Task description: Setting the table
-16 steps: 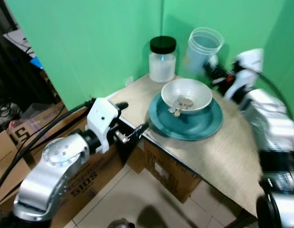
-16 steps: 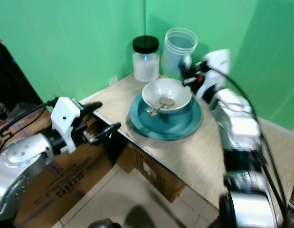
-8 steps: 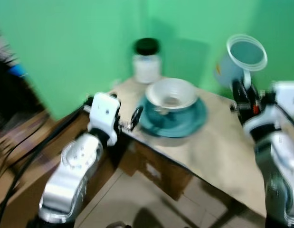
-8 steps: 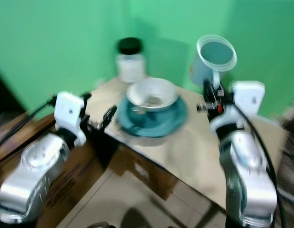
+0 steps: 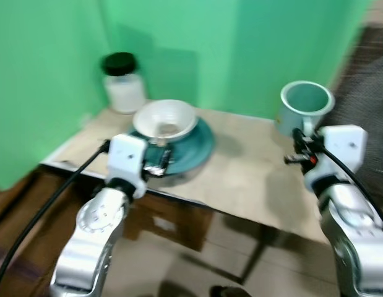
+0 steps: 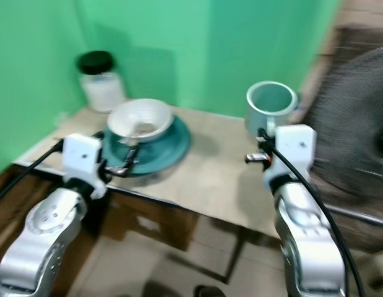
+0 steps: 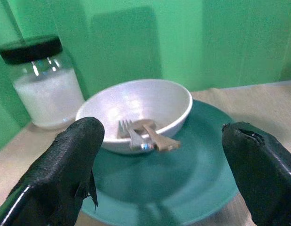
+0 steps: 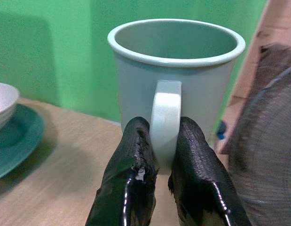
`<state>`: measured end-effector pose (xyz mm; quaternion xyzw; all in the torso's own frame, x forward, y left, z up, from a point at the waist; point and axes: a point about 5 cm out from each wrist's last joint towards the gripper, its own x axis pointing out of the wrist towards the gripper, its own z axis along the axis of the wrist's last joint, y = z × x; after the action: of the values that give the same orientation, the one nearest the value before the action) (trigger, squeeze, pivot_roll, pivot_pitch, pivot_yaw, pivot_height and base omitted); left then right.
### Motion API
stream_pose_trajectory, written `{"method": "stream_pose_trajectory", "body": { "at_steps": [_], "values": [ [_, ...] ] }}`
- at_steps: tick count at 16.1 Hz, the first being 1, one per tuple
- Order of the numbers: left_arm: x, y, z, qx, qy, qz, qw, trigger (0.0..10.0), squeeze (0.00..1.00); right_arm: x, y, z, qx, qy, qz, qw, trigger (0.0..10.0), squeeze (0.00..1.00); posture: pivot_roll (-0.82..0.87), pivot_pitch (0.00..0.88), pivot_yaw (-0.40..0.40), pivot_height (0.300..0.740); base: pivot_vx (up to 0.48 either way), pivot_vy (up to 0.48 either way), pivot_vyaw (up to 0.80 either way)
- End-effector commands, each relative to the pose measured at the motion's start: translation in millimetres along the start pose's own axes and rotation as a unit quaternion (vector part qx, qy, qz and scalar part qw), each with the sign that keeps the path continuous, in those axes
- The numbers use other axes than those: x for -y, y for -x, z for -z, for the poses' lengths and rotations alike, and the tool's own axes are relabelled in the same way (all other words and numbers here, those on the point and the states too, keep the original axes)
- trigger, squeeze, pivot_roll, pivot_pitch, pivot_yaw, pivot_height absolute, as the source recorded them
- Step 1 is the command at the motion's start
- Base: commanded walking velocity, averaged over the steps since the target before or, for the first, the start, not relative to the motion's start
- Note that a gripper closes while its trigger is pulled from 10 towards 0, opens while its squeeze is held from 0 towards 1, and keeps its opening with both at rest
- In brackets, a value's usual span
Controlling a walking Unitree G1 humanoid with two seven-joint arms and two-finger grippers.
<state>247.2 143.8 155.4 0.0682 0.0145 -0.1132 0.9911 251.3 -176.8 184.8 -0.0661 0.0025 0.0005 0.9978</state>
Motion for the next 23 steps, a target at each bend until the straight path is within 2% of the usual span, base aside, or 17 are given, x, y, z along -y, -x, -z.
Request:
{"method": "stream_pose_trajectory", "body": {
  "at_steps": [1, 5, 9, 11, 13, 18, 20, 23],
  "values": [
    [-6.7, 3.2, -6, 0.011, 0.004, -0.023, 1.0, 10.0, 0.83, -4.9, -4.3, 1, -0.007, 0.003, 0.002, 1.0, 10.0, 0.0, -0.01, 0.0, 0.006, 0.74, 0.0, 0.0, -0.8],
    [-8.8, 3.8, -5, 0.01, 0.006, -0.041, 0.999, 10.0, 0.8, -6.8, -1.9, 6, -0.013, 0.014, -0.01, 1.0, 10.0, 0.0, 0.0, 0.0, 0.003, 0.74, 0.0, 0.0, -0.8],
    [-2.9, 0.7, -2, 0.012, 0.013, -0.02, 1.0, 10.0, 0.8, -7.8, 1.7, 6, -0.024, 0.027, -0.016, 0.999, 10.0, 0.0, -0.06, 0.0, 0.029, 0.74, 0.0, 0.0, -0.8],
    [5.6, -4.3, -4, 0.016, 0.014, -0.003, 1.0, 10.0, 0.8, 1.3, 5.0, 6, -0.032, 0.034, 0.011, 0.999, 10.0, 0.0, -0.07, 0.0, 0.031, 0.74, 0.0, 0.0, -0.8],
    [7.0, -3.8, -3, 0.015, 0.016, 0.002, 1.0, 10.0, 0.8, -0.3, 8.0, 7, -0.034, 0.04, 0.013, 0.999, 10.0, 0.0, -0.07, 0.0, 0.034, 0.74, 0.0, 0.0, -0.8],
    [1.5, -9.2, 0, 0.018, 0.028, -0.009, 0.999, 10.0, 0.8, 2.1, 9.4, 6, -0.033, 0.052, 0.021, 0.998, 10.0, 0.0, -0.1, 0.0, 0.04, 0.74, 0.0, 0.0, 0.0],
    [-0.1, -10.1, -3, 0.027, 0.032, -0.032, 0.999, 10.0, 0.8, 4.1, 2.7, 4, -0.038, 0.052, 0.02, 0.998, 10.0, 0.0, -0.09, 0.0, 0.022, 0.74, 0.0, 0.0, -0.8],
    [1.0, -11.7, -2, 0.031, 0.037, -0.034, 0.998, 10.0, 0.81, 0.7, 4.0, 5, -0.043, 0.063, 0.01, 0.997, 10.0, 0.0, -0.1, 0.0, 0.024, 0.74, 0.0, -0.086, -0.8]
  ]
}}
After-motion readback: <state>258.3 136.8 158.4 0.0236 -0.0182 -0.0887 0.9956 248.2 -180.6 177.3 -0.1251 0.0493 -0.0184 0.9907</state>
